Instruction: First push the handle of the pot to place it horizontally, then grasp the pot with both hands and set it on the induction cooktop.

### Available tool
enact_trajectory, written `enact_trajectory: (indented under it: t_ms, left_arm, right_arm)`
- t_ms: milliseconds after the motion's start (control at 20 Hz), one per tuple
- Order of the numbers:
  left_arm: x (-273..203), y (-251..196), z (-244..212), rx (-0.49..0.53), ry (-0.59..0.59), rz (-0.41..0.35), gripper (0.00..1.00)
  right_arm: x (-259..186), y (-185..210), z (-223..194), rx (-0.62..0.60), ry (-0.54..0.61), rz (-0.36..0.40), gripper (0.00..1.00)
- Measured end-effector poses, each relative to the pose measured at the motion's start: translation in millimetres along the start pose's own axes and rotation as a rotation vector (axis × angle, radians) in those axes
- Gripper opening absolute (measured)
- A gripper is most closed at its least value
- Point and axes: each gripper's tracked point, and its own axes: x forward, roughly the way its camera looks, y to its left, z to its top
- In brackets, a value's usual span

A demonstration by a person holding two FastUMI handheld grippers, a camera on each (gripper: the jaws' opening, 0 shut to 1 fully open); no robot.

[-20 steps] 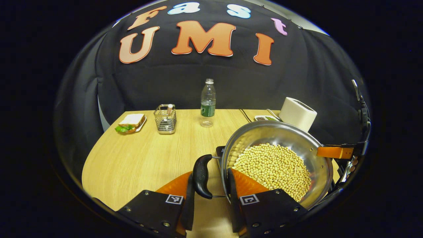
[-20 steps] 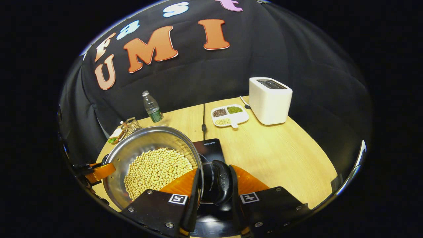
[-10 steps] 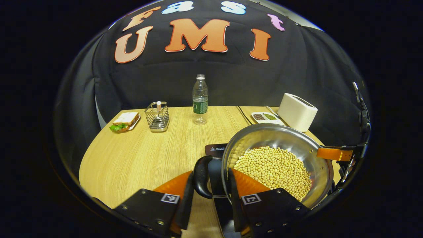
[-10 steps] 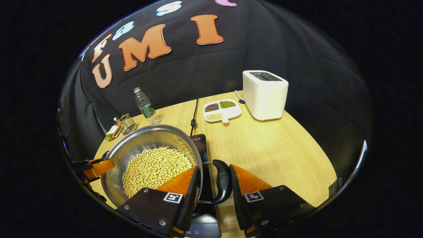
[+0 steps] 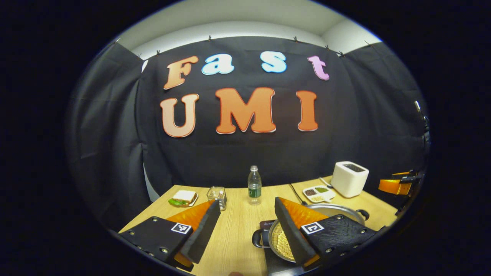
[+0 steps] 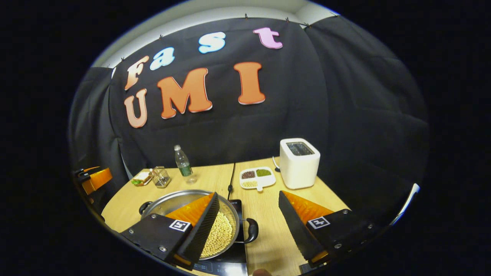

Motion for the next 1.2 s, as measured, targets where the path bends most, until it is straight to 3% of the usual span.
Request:
enact_trajectory:
  t_ms: [150, 300, 450, 500, 550, 600, 650, 1150, 1200]
  left_arm:
    - [-27.0, 22.9, 42.3, -0.026, -0.062, 0.029, 0.88]
    - [-57.0, 52.1, 74.4, 0.011, -0.126, 0.085, 0.88]
    - [-74.2, 68.7, 91.0, 0.013, -0.168, 0.111, 0.89]
    - [-79.2, 70.8, 92.7, 0.006, -0.172, 0.109, 0.89]
    - [-83.7, 73.7, 93.0, -0.005, -0.176, 0.107, 0.88]
    - [-85.6, 76.3, 94.6, -0.012, -0.180, 0.108, 0.88]
    - [-85.4, 80.1, 95.2, -0.016, -0.185, 0.117, 0.89]
    - [-72.8, 76.3, 86.4, -0.033, -0.158, 0.109, 0.89]
    - [-72.3, 75.2, 86.7, -0.032, -0.159, 0.110, 0.89]
  right_arm:
    - [-38.8, 0.6, 49.9, -0.022, -0.108, 0.009, 0.95]
    - [-76.4, -3.5, 92.6, -0.036, -0.194, 0.011, 0.95]
    - [-102.0, -14.9, 122.8, -0.023, -0.267, -0.006, 0.95]
    - [-106.4, -18.0, 128.1, -0.014, -0.281, -0.010, 1.00]
    - [-109.0, -19.4, 130.8, -0.008, -0.289, -0.012, 0.95]
    - [-109.5, -21.0, 129.7, -0.002, -0.288, -0.014, 1.00]
    - [-108.4, -21.8, 127.5, 0.004, -0.287, -0.012, 0.95]
    - [-88.2, -12.7, 105.0, -0.005, -0.230, 0.030, 0.95]
    - [-87.0, -13.0, 105.9, -0.006, -0.232, 0.030, 1.00]
